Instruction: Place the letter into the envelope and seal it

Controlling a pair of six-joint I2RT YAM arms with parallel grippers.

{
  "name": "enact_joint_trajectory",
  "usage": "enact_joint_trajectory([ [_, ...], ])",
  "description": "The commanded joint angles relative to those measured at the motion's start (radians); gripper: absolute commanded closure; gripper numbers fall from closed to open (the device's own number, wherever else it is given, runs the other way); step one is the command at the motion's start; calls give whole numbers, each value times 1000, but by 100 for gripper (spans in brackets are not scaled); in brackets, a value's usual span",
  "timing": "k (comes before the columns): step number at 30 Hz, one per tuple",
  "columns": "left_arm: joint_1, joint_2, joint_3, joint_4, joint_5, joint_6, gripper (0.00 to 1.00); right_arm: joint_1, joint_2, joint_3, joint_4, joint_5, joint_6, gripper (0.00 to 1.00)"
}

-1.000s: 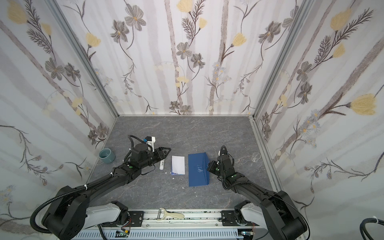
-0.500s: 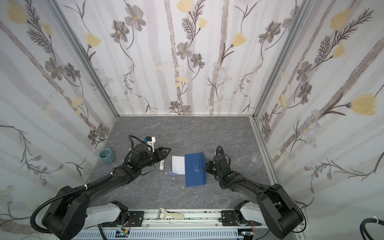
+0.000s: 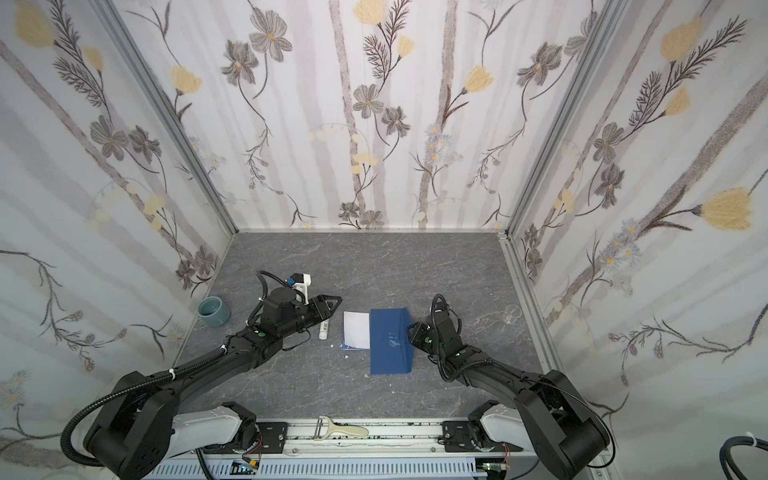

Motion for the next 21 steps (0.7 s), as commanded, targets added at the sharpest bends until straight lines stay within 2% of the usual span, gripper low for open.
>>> enact_joint_trajectory([
  [1,1,16,5,10,4,40,45,0,-37,25,-30,55,-18,54],
  [5,5,104,52,-73,9,102,42,-29,-109,52,-102,70,-69,49],
  [9,10,220,95,-93,53,147,38,-99,-152,67,-101,-7,-112,46],
  [14,16,336,140,-92,100,174,35,-155,-135,97,-97,-102,-140,46],
  [21,28,386,155,-85,102,186,37,-163,-104,123,-86,-139,-154,46],
])
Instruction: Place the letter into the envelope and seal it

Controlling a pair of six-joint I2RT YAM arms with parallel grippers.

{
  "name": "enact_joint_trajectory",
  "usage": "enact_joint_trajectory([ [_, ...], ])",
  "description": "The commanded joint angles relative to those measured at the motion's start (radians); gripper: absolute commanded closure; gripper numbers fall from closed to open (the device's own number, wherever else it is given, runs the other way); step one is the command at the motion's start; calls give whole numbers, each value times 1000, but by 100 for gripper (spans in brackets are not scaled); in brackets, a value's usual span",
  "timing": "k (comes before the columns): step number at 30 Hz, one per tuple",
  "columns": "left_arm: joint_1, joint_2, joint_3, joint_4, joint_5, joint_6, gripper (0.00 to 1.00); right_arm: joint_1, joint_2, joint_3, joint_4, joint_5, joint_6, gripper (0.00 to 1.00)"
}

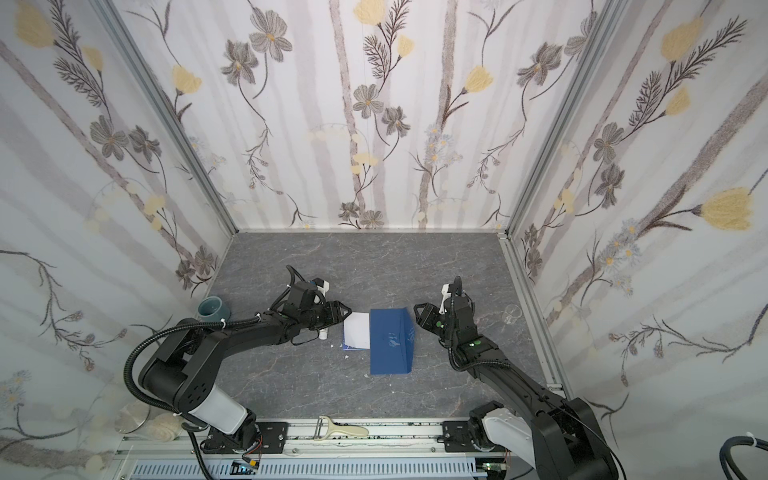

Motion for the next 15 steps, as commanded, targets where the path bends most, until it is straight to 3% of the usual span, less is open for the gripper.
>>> enact_joint_trajectory([
  [1,4,19,15,12,18,24,37,-6,12,15,15,-35,-22,46],
  [15,7,121,70,39,55,25,45,-22,33,19,16,-53,-34,47],
])
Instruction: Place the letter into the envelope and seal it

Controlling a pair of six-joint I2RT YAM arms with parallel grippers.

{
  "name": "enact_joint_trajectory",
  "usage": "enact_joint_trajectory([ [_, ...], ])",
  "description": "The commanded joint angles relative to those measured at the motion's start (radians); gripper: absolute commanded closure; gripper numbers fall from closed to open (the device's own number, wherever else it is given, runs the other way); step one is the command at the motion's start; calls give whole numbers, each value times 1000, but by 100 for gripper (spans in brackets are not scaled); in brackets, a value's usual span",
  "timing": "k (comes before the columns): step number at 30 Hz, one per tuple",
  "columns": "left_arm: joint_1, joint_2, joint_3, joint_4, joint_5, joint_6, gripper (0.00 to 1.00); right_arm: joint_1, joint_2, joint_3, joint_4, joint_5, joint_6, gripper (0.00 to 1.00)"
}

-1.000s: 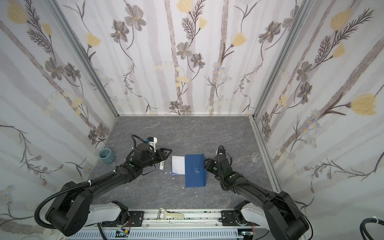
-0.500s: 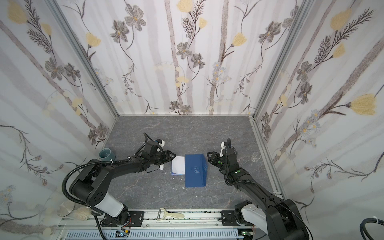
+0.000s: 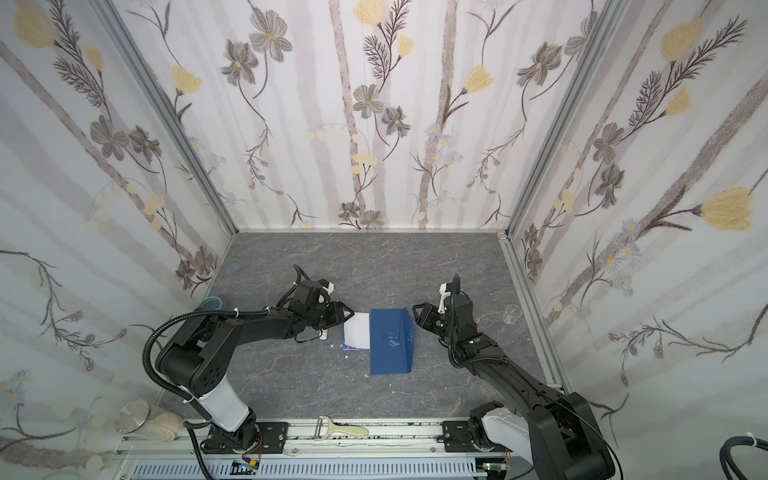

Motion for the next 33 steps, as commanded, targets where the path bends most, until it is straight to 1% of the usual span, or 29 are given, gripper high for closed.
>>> enact_joint_trajectory([
  [1,2,16,16,37,18,12,45,-4,6,10,16,-5,-11,47],
  [5,3,35,25,44,29,11,49,-8,15,13,16,-9,-12,47],
  [19,7,60,19,66,47,6,68,-11,44,21,19,-19,-15,48],
  [22,9,67,19,68,50,6,77,-11,46,21,19,-20,-14,48],
  [24,11,71,21,70,53,6,85,-12,47,22,18,-24,-14,48],
  [28,13,76,19,73,55,7,98,-12,42,27,15,-26,-14,48],
  [29,15,74,19,73,55,6,100,-12,40,28,14,-29,-14,48],
  [33,20,57,18,73,64,5,100,-11,31,32,10,-32,-18,48],
])
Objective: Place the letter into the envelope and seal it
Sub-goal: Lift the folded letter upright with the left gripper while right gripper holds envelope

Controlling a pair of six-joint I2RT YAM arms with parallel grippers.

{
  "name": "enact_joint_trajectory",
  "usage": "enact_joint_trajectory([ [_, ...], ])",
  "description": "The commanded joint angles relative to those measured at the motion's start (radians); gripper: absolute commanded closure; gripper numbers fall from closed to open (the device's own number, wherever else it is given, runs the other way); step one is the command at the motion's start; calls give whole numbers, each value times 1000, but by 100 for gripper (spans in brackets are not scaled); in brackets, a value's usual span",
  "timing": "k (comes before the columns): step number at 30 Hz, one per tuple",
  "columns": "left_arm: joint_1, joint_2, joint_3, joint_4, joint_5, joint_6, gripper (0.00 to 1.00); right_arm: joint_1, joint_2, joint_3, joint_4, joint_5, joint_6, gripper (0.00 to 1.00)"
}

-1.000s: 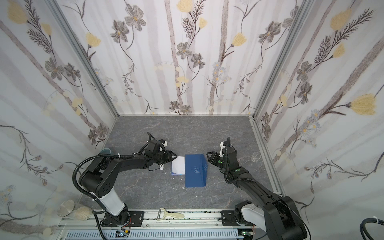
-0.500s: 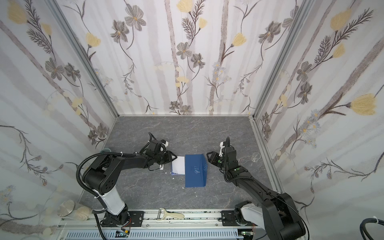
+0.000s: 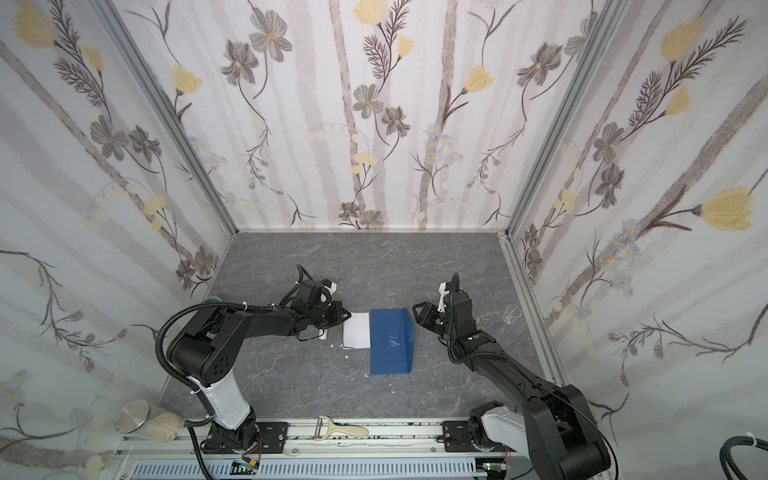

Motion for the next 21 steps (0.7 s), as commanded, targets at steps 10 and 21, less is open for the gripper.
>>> enact_joint_trajectory([
  [10,11,-202,-3,24,73,-18,100,18,-35,46,68,-117,-42,47],
  [21,11,-366,31,27,166,-108,100,193,123,119,252,-197,-56,36],
])
